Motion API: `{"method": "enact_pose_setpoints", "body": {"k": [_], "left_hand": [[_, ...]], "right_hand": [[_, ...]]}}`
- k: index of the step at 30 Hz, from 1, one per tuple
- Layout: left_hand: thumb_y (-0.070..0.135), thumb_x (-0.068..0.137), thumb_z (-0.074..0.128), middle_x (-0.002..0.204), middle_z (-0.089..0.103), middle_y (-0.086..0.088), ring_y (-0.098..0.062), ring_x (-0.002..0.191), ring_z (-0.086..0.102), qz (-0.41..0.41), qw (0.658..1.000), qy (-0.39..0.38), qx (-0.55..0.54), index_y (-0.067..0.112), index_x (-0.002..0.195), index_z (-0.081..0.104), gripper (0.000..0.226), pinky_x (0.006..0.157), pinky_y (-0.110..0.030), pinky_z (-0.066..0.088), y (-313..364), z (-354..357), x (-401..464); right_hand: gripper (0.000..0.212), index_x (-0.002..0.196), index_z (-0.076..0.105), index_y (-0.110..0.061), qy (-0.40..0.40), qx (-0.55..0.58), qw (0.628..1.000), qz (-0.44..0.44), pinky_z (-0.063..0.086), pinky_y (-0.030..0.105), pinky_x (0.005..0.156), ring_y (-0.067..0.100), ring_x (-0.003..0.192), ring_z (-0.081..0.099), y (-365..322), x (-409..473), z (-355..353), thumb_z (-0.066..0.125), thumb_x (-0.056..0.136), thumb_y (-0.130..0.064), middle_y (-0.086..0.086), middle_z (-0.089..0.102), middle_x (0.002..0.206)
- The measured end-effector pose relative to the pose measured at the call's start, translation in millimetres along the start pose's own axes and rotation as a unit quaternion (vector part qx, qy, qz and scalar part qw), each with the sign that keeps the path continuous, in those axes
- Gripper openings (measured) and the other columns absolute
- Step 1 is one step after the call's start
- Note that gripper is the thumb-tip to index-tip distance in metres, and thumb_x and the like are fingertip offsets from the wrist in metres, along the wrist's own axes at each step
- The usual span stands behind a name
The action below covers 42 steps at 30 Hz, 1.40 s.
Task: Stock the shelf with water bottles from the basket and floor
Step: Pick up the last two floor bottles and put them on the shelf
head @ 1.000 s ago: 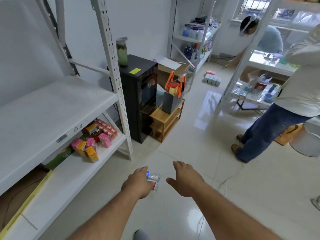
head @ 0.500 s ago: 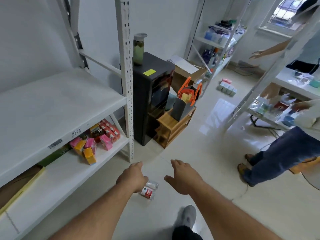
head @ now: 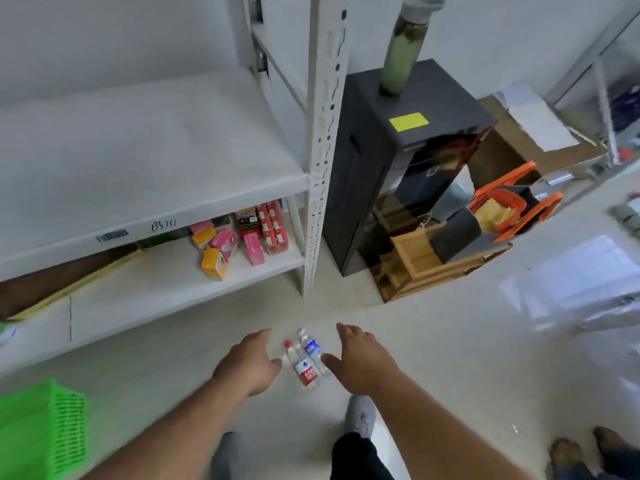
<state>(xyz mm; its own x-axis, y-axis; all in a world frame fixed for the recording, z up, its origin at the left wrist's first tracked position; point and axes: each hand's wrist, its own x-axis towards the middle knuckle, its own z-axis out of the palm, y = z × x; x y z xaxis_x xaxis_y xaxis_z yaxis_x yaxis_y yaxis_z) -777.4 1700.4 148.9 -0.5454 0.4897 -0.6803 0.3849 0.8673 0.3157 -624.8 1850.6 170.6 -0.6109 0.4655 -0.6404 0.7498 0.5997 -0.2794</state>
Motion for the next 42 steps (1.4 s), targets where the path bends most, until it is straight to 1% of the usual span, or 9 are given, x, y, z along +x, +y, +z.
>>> {"method": "enact_pose_setpoints", "body": {"k": [11,14,20,22,26,30,33,36,42], "left_hand": [[0.045,0.088,0.062,0.147,0.046,-0.001,-0.019,0.129,0.051,-0.148,0.963,0.008,-0.224,0.023,0.148,0.035,0.069,0.104,-0.029,0.041,-15,149,106],[0.043,0.088,0.064,0.140,0.053,-0.001,-0.018,0.122,0.056,-0.178,0.943,0.011,-0.280,0.020,0.144,0.040,0.065,0.097,-0.027,0.043,-38,216,163],[0.049,0.083,0.068,0.142,0.052,-0.005,-0.022,0.123,0.055,-0.224,0.911,0.026,-0.344,0.016,0.144,0.040,0.075,0.100,-0.031,0.044,-93,365,293],[0.047,0.082,0.070,0.138,0.055,-0.005,-0.022,0.120,0.057,-0.230,0.904,0.035,-0.359,0.015,0.142,0.042,0.073,0.093,-0.028,0.043,-105,405,332],[0.039,0.081,0.075,0.122,0.064,-0.002,-0.018,0.097,0.059,-0.245,0.884,0.068,-0.393,0.015,0.129,0.053,0.058,0.078,-0.023,0.040,-126,470,401],[0.041,0.075,0.079,0.112,0.064,-0.003,-0.019,0.091,0.061,-0.265,0.869,0.086,-0.410,0.016,0.117,0.055,0.054,0.064,-0.023,0.042,-139,515,455],[0.041,0.070,0.081,0.109,0.065,-0.001,-0.020,0.095,0.065,-0.282,0.857,0.090,-0.421,0.016,0.113,0.057,0.056,0.073,-0.025,0.047,-146,537,481],[0.039,0.065,0.081,0.098,0.070,0.002,-0.015,0.086,0.068,-0.282,0.852,0.078,-0.435,0.018,0.106,0.063,0.050,0.069,-0.024,0.051,-151,550,493],[0.031,0.069,0.081,0.088,0.072,0.007,-0.013,0.081,0.069,-0.268,0.852,0.084,-0.442,0.022,0.094,0.066,0.030,0.074,-0.032,0.058,-158,544,481]], "right_hand": [[0.061,0.147,0.037,-0.020,-0.111,0.003,0.994,-0.010,0.040,0.033,0.105,0.022,0.133,0.047,76,150,69,0.048,0.098,-0.053,0.001,0.046,0.148],[0.062,0.148,0.037,-0.021,-0.118,0.030,0.993,0.002,0.041,0.031,0.103,0.020,0.130,0.050,96,220,132,0.049,0.097,-0.054,0.001,0.048,0.146],[0.076,0.153,0.032,-0.018,-0.122,0.088,0.988,0.043,0.043,0.032,0.104,0.022,0.129,0.054,147,368,285,0.057,0.092,-0.055,0.002,0.045,0.152],[0.076,0.152,0.033,-0.016,-0.118,0.097,0.987,0.049,0.043,0.032,0.103,0.023,0.130,0.053,163,409,326,0.058,0.091,-0.055,0.004,0.047,0.151],[0.076,0.151,0.034,-0.014,-0.116,0.093,0.988,0.051,0.044,0.031,0.096,0.024,0.129,0.054,185,478,391,0.059,0.091,-0.054,0.005,0.049,0.149],[0.065,0.138,0.045,-0.010,-0.115,0.099,0.988,0.038,0.045,0.030,0.085,0.024,0.109,0.059,191,530,433,0.062,0.090,-0.050,0.007,0.057,0.135],[0.057,0.124,0.050,-0.013,-0.119,0.094,0.988,0.026,0.045,0.029,0.071,0.019,0.089,0.058,193,556,457,0.066,0.086,-0.051,0.002,0.060,0.113],[0.053,0.108,0.055,-0.016,-0.108,0.083,0.991,0.019,0.042,0.026,0.059,0.016,0.080,0.059,196,570,472,0.070,0.078,-0.057,0.000,0.062,0.098],[0.036,0.093,0.055,-0.018,-0.078,0.091,0.993,0.008,0.036,0.023,0.051,0.009,0.064,0.051,197,566,466,0.074,0.081,-0.046,-0.006,0.056,0.079]]}}
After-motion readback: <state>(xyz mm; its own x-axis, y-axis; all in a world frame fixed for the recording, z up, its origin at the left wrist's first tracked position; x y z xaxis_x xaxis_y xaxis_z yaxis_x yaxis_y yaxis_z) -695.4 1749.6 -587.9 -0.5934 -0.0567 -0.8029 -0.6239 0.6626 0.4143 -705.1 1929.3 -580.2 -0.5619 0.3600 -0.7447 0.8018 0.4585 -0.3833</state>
